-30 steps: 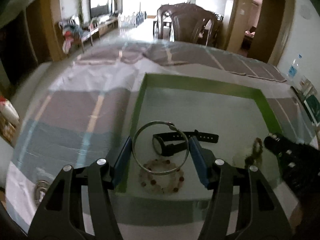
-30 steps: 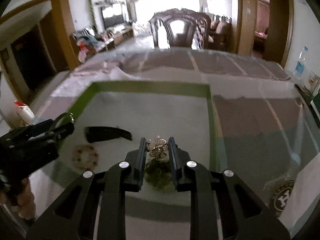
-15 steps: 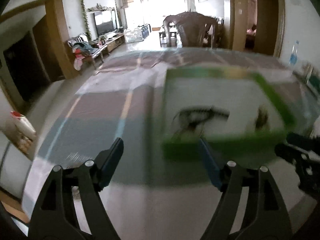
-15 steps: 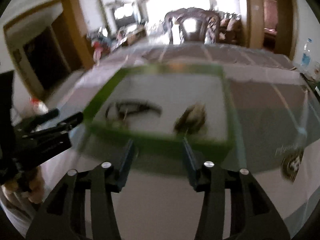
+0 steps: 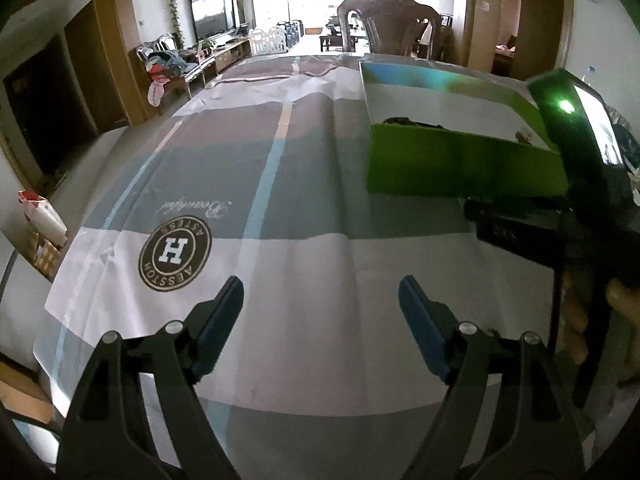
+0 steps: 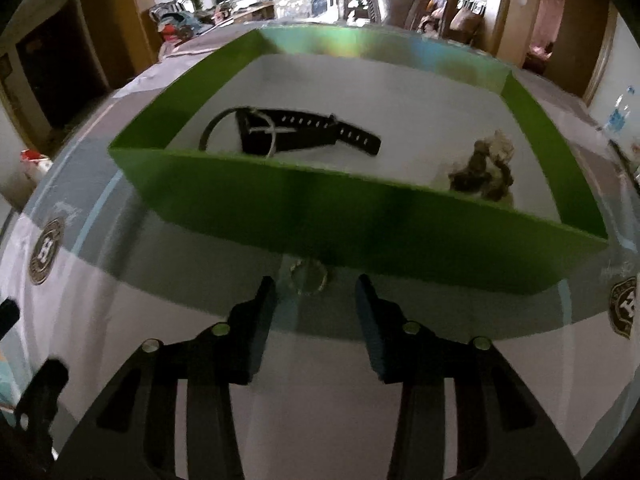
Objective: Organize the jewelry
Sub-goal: 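Move the left gripper to the small black ring while the right gripper grasps the gold beaded ring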
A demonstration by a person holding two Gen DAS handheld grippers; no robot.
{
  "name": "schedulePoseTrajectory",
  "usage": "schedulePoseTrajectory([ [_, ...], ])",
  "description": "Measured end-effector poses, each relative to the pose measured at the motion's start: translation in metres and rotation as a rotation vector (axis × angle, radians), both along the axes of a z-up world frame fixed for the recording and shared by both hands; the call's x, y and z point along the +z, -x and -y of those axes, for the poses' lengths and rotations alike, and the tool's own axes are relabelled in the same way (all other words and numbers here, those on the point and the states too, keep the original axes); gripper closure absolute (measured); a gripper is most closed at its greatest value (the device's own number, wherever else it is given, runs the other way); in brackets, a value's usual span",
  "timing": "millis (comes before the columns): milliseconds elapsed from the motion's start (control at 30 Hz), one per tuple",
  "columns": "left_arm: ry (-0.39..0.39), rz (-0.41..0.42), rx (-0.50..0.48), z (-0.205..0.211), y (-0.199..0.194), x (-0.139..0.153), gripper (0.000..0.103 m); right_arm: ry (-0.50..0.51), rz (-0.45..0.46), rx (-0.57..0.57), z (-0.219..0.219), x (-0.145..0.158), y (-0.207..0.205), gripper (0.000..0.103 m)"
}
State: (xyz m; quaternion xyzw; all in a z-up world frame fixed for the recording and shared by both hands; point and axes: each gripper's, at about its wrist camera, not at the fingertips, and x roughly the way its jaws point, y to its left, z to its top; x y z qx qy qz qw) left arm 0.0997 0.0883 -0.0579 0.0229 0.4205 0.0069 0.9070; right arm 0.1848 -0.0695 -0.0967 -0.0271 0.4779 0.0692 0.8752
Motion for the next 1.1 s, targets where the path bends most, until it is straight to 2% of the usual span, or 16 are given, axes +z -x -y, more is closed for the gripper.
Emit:
schedulePoseTrajectory([
  [33,0.005,-0.007,-0.003,0.001,-0.001,-0.001,0.023,-0.002,0.002,0.002,0.0,0.0,0.0,0.082],
  [200,0.028,-0.034,-0.044,0.009,0.004,-0.009,0.023,-0.014,-0.017,0.017,0.014,0.001,0.008,0.082],
  [333,0.056,-0.035,-0.112,0.026,0.018,-0.008,0.023,-0.019,-0.02,0.017,0.044,0.002,0.037,0.082],
  [500,0.067,-0.023,-0.196,0.057,0.037,-0.013,0.023,-0.054,0.017,-0.022,0.089,0.003,0.078,0.082],
  [600,0.032,-0.027,-0.236,0.075,0.039,-0.021,0.025,-0.061,0.06,-0.041,0.104,0.004,0.094,0.082],
  [700,-0.004,-0.053,-0.249,0.09,0.035,-0.033,0.042,-0.08,0.071,-0.048,0.112,0.0,0.1,0.082],
  [733,0.004,-0.068,-0.254,0.092,0.033,-0.037,0.051,-0.081,0.08,-0.047,0.112,-0.001,0.101,0.082],
  [800,0.025,-0.068,-0.26,0.092,0.031,-0.039,0.057,-0.064,0.095,-0.042,0.11,-0.003,0.111,0.082],
  [867,0.033,-0.064,-0.264,0.092,0.028,-0.039,0.07,-0.058,0.103,-0.038,0.106,-0.003,0.109,0.082],
  [967,0.033,-0.054,-0.257,0.09,0.021,-0.04,0.078,-0.051,0.117,-0.032,0.1,-0.004,0.108,0.082],
  [1100,0.023,-0.032,-0.197,0.084,0.011,-0.04,0.081,-0.061,0.124,-0.029,0.1,-0.004,0.107,0.082],
])
